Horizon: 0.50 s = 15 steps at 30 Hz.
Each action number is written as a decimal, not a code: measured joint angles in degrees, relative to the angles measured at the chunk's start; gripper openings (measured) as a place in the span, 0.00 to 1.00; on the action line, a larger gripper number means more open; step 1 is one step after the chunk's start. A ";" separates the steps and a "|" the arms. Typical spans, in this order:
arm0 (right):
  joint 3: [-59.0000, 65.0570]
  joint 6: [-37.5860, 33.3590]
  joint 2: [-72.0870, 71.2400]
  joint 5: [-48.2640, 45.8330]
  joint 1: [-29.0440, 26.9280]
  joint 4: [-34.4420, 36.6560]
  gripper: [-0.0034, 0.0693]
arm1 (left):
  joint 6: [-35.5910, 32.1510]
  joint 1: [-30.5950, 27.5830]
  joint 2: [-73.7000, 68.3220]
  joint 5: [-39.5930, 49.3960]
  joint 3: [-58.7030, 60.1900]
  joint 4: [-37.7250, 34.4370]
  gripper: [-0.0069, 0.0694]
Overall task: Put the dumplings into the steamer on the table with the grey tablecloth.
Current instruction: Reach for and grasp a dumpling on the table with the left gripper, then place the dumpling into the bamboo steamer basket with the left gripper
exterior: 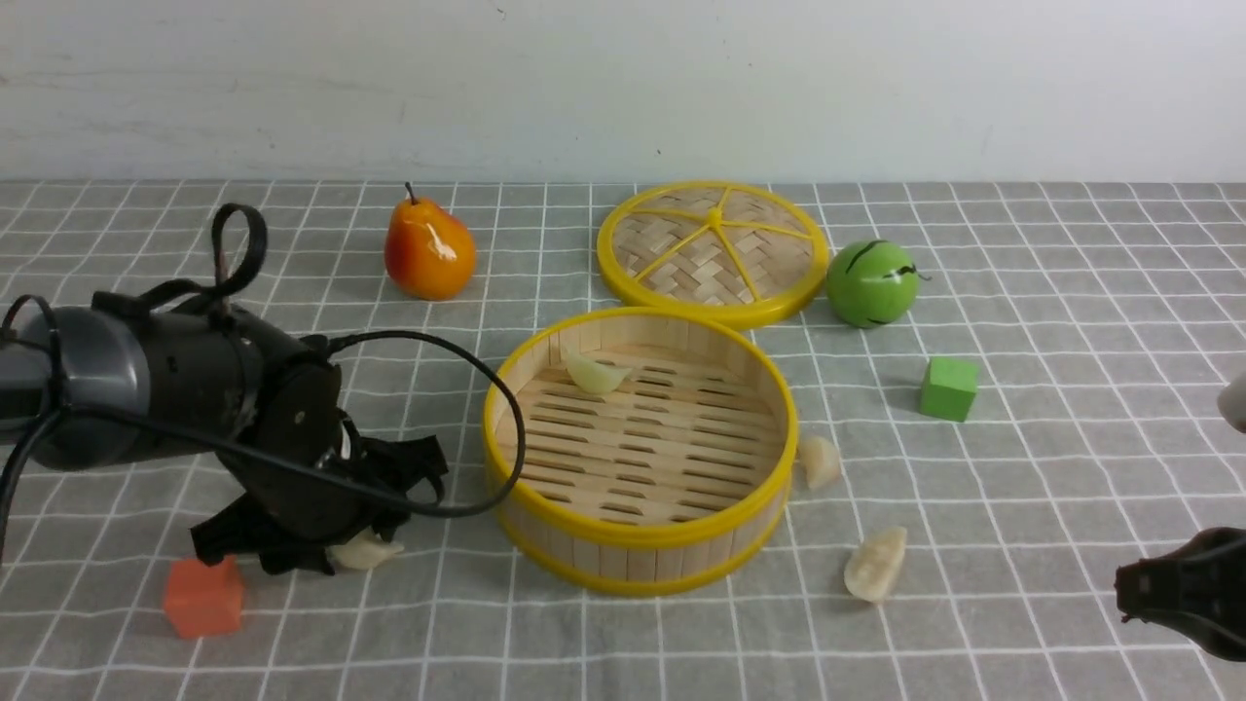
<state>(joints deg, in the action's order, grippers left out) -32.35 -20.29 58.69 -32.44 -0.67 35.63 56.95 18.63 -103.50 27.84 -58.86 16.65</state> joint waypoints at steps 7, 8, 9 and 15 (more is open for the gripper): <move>0.00 -0.30 0.00 0.00 0.00 0.07 0.16 | -0.07 0.00 -0.54 -2.24 -0.05 4.29 0.38; 0.00 -0.48 0.00 0.00 0.00 0.13 0.17 | -0.32 0.00 -0.54 -2.18 -0.13 4.29 0.38; 0.00 -0.64 0.00 0.00 0.00 0.17 0.17 | -1.20 0.00 -0.20 -1.79 -0.39 4.17 0.38; 0.00 -0.89 0.07 0.23 0.00 0.17 0.17 | -14.87 2.52 7.96 3.02 -5.96 -3.25 0.32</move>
<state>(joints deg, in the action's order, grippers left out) -32.35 -21.18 58.76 -32.21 -0.67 35.81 42.08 21.15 -95.54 30.86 -64.82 13.40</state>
